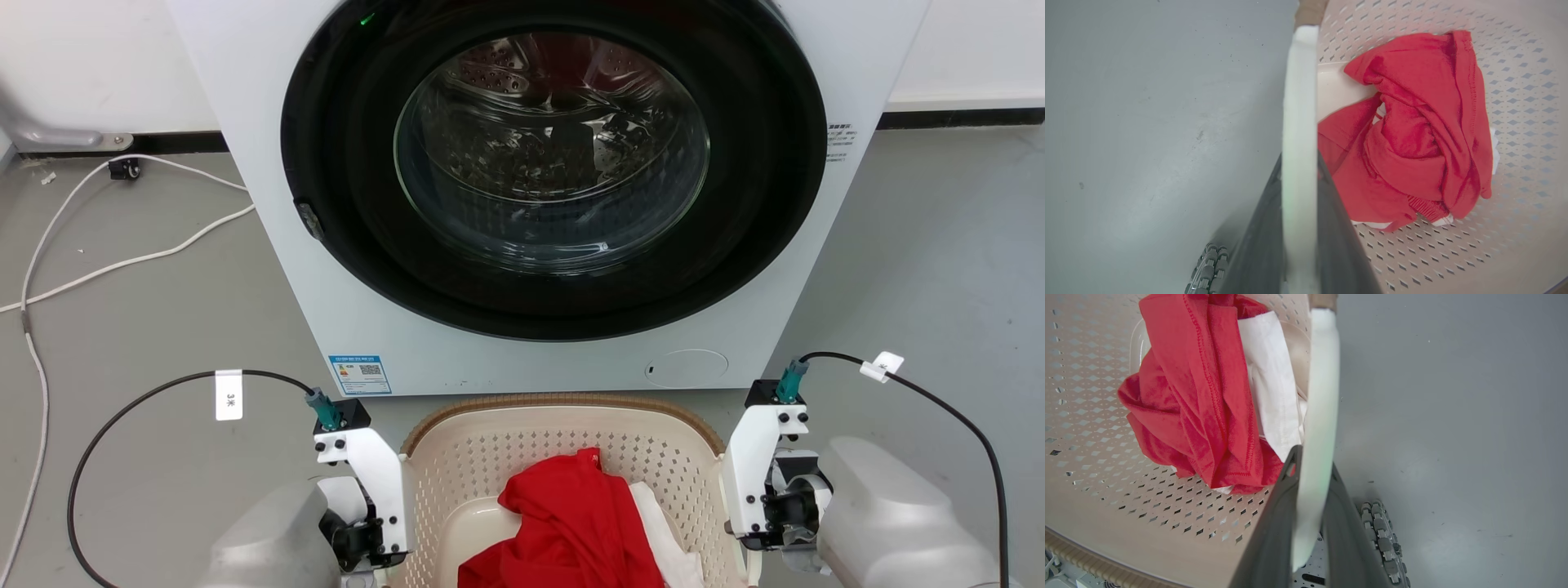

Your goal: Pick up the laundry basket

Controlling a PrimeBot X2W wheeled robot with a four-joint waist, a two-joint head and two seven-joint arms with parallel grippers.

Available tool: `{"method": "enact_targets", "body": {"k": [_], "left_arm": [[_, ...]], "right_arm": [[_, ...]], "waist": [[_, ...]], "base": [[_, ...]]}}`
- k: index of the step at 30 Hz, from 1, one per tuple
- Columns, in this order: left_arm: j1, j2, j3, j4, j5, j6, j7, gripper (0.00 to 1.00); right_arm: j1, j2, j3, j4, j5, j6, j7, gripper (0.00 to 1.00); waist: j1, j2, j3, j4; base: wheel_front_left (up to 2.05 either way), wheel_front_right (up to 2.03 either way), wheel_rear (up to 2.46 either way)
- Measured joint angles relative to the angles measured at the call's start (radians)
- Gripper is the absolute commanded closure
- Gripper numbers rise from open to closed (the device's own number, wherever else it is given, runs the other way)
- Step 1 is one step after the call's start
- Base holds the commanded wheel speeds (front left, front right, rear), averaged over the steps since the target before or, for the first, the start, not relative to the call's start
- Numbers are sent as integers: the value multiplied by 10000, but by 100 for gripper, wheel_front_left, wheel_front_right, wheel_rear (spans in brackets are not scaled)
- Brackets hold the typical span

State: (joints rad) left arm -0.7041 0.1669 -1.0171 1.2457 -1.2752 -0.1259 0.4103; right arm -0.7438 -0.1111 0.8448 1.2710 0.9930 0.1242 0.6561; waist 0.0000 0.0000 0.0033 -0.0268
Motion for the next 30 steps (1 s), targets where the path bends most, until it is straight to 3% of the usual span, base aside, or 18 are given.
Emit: {"method": "enact_targets", "body": {"k": [30], "left_arm": [[-34,21,-194,12,-165,0,-2,100]], "right_arm": [[1,-12,180,40,242,0,-38,100]], "waist": [[0,0,13,32]], "base": [[0,0,0]]}}
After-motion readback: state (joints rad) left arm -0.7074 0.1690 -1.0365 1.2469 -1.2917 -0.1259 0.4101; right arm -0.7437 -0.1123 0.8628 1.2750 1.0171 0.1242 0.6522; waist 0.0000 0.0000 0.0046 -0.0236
